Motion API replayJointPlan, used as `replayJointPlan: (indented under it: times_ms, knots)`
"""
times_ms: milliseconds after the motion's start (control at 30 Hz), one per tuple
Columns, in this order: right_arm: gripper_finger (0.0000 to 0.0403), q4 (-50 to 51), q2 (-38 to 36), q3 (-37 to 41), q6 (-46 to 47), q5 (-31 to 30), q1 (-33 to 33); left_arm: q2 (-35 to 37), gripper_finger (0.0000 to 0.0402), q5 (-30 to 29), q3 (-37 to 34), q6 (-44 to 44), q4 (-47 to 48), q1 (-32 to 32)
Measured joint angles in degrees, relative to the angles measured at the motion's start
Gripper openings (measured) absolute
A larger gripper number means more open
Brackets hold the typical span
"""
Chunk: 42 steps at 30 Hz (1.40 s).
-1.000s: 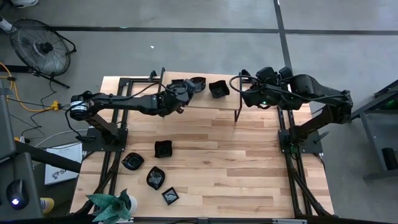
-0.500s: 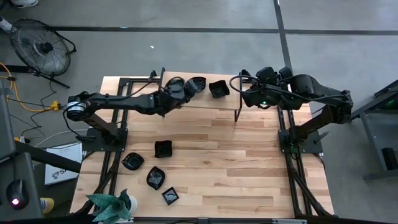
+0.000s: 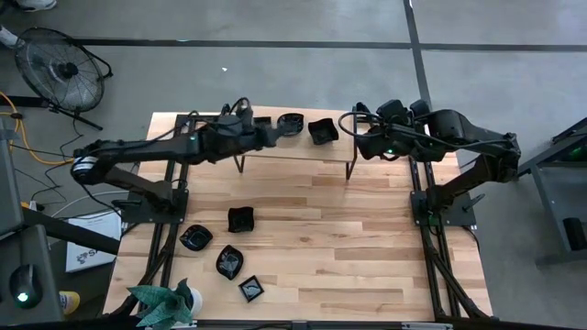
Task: Pick & Place Mini shaped plates
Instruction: Stack the distorted square-shaped plate on the distorted square-shaped plate
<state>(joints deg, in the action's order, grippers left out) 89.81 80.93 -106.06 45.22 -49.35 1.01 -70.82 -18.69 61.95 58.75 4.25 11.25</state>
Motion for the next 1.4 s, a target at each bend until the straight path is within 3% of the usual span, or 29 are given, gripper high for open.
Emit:
replayJointPlan:
  times_ms: [233, 467, 767, 1000, 1400]
  knots:
    - [0.0197, 0.0, 0.0, 0.0, 0.9, 0.3, 0.0, 7.2, 0.0072, 9.1, 0.0, -1.6, 16.6, -0.1]
    - [0.0197, 0.0, 0.0, 0.0, 1.1, 0.6, 0.0, 11.1, 0.0072, 13.8, 0.0, -1.7, 30.9, -0.3]
    - [0.0197, 0.0, 0.0, 0.0, 9.4, 7.4, 0.4, 10.6, 0.0072, 13.2, 0.0, 2.5, 45.4, -6.9]
    - [0.0197, 0.1, 0.0, 0.0, 17.1, 10.1, 4.5, 10.1, 0.0072, 7.1, -0.2, 8.4, 56.3, -14.4]
    - [0.0197, 0.2, 4.1, 0.1, 25.4, 7.4, 13.9, 9.9, 0.0072, 5.6, -11.7, 26.9, 55.4, -25.2]
